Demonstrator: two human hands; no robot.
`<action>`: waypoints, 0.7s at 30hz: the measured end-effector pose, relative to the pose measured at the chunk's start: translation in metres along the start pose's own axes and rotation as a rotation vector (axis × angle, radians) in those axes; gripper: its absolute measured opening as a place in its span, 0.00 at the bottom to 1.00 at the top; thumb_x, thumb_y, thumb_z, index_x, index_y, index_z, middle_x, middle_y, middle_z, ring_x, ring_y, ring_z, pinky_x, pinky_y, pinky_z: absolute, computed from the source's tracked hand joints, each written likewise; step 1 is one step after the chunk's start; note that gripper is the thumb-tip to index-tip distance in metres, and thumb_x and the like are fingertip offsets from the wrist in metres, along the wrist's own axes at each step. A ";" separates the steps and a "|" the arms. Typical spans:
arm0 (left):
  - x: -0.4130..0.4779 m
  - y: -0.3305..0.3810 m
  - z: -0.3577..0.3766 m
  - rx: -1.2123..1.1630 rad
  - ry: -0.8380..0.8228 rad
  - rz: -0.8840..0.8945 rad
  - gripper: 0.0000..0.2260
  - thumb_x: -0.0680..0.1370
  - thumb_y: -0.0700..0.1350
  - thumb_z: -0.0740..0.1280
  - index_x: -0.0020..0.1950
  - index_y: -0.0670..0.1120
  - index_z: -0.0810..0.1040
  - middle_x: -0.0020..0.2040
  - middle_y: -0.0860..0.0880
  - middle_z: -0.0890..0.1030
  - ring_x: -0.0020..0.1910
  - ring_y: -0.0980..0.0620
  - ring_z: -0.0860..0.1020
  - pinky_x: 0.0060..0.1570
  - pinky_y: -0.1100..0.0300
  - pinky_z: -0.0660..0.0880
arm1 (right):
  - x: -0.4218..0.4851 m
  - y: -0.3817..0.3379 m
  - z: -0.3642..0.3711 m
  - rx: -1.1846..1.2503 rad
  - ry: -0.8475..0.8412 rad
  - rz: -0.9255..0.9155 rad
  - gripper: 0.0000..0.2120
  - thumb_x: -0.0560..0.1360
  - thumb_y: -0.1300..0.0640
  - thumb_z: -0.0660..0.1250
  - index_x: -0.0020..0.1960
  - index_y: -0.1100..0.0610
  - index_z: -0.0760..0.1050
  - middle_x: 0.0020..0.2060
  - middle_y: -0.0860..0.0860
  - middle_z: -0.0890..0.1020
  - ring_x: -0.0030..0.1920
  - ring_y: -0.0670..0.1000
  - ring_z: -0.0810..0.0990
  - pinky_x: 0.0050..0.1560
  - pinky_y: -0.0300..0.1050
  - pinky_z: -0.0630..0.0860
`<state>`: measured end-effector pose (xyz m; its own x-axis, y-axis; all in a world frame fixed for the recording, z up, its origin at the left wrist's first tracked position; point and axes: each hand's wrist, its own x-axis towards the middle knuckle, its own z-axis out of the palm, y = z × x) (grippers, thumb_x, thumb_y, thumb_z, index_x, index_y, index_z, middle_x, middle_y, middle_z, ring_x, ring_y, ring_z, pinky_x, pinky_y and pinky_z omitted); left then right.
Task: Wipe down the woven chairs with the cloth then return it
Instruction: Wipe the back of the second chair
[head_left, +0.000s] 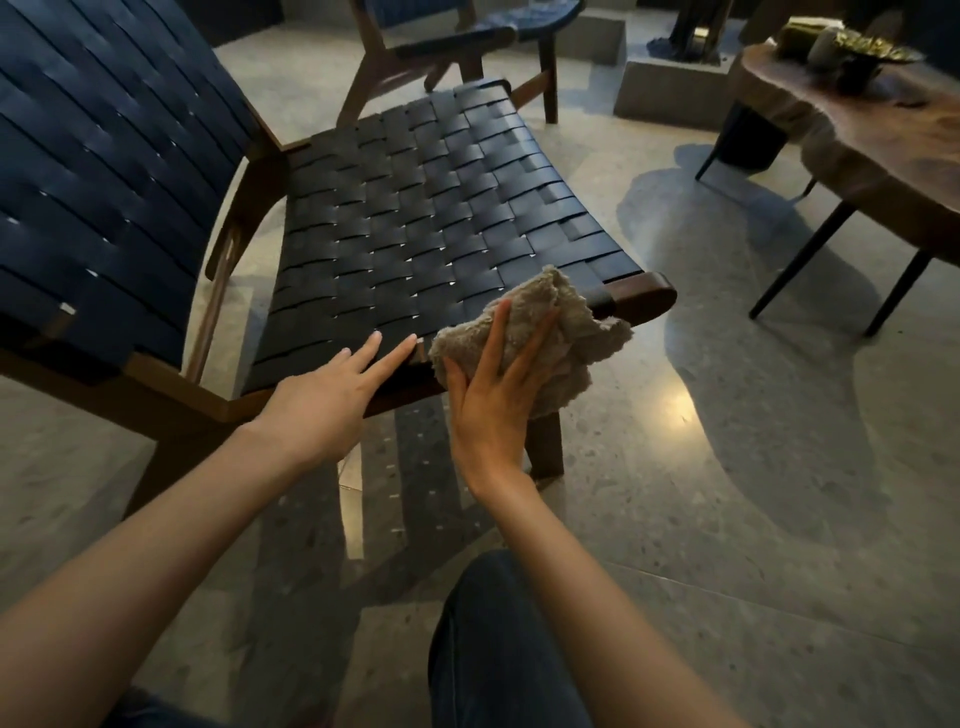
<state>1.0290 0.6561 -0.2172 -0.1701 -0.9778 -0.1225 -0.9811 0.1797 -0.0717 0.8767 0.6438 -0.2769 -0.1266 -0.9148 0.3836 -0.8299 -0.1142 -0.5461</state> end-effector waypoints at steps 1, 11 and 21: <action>-0.003 -0.005 0.000 0.002 -0.013 0.002 0.42 0.78 0.36 0.59 0.67 0.65 0.27 0.78 0.55 0.41 0.76 0.50 0.55 0.46 0.58 0.78 | -0.002 0.001 0.002 -0.061 -0.007 -0.032 0.38 0.80 0.38 0.48 0.73 0.51 0.25 0.72 0.58 0.28 0.74 0.60 0.29 0.72 0.56 0.29; -0.045 -0.062 -0.011 -0.091 0.050 -0.141 0.14 0.80 0.52 0.58 0.65 0.56 0.70 0.54 0.55 0.71 0.44 0.57 0.73 0.33 0.62 0.73 | -0.005 -0.004 -0.001 -0.284 -0.087 -0.593 0.31 0.80 0.48 0.59 0.77 0.50 0.49 0.77 0.57 0.47 0.75 0.64 0.44 0.72 0.66 0.42; -0.080 -0.116 -0.001 -0.040 -0.305 -0.443 0.14 0.80 0.56 0.59 0.56 0.51 0.79 0.50 0.51 0.81 0.50 0.51 0.78 0.52 0.54 0.77 | 0.022 -0.063 0.009 -0.453 -0.429 -1.113 0.34 0.79 0.55 0.58 0.78 0.51 0.42 0.77 0.53 0.56 0.73 0.58 0.63 0.67 0.56 0.65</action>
<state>1.1566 0.7138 -0.1981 0.2899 -0.8819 -0.3717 -0.9565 -0.2533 -0.1449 0.9307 0.6273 -0.2406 0.8682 -0.4723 0.1522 -0.4961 -0.8320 0.2484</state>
